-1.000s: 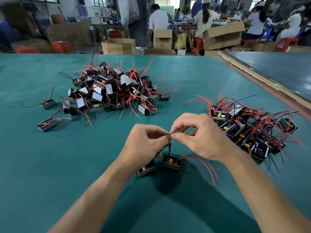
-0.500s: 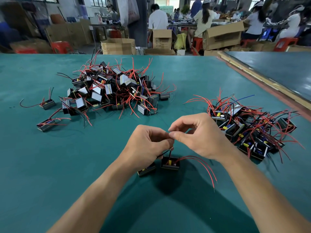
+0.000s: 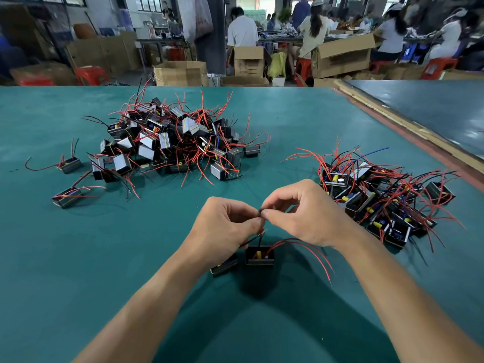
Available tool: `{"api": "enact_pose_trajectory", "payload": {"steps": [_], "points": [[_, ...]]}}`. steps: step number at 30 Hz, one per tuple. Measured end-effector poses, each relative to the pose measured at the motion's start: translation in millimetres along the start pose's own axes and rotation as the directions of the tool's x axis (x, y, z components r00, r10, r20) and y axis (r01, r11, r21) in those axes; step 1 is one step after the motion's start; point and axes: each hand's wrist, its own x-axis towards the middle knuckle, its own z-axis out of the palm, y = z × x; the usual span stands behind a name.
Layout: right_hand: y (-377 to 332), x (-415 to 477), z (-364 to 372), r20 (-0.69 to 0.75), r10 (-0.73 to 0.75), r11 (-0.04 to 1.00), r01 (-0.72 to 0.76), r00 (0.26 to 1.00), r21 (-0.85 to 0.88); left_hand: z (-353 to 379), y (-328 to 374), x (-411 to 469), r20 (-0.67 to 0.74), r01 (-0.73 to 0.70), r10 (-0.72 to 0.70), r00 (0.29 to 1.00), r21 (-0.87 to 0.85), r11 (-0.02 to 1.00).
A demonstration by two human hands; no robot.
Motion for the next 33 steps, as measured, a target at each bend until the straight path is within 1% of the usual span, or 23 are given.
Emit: {"api": "enact_pose_trajectory", "payload": {"steps": [6,10,12,17,20,22,26,30,33], "points": [[-1,-2,0,0.018,0.025,0.998,-0.026,1.0,0.063,-2,1,-1,0.027,-0.047,0.046,0.999,0.062,0.997],[-3,-1,1,0.045,0.051,0.997,-0.054,0.998,0.063,-2,1,-1,0.031,-0.073,0.071,0.997,0.086,0.994],[-3,0,2,0.058,0.091,0.992,-0.096,0.994,0.086,-1,0,-2,0.022,-0.086,0.085,0.996,0.099,0.991],[-3,4,5,0.081,0.255,0.946,-0.266,0.963,0.184,1,-1,-2,-0.021,-0.106,0.112,0.994,0.178,0.978],[-3,4,4,0.113,0.299,0.922,-0.317,0.948,0.222,1,0,-2,-0.026,-0.099,0.106,0.994,0.198,0.975],[-1,3,3,0.131,0.281,0.926,-0.305,0.951,0.222,1,1,-2,-0.015,-0.093,0.098,0.995,0.195,0.976],[-1,0,0,0.102,0.149,0.959,-0.169,0.984,0.229,1,5,-4,0.061,-0.025,0.021,0.998,0.064,0.998],[-4,-3,-9,0.167,0.055,0.959,-0.099,0.984,0.266,-1,9,-5,0.16,0.014,-0.016,0.987,0.014,1.0],[-2,-4,-14,0.192,0.026,0.969,-0.072,0.981,0.237,-3,10,-6,0.186,0.044,-0.039,0.982,-0.021,0.999]]}}
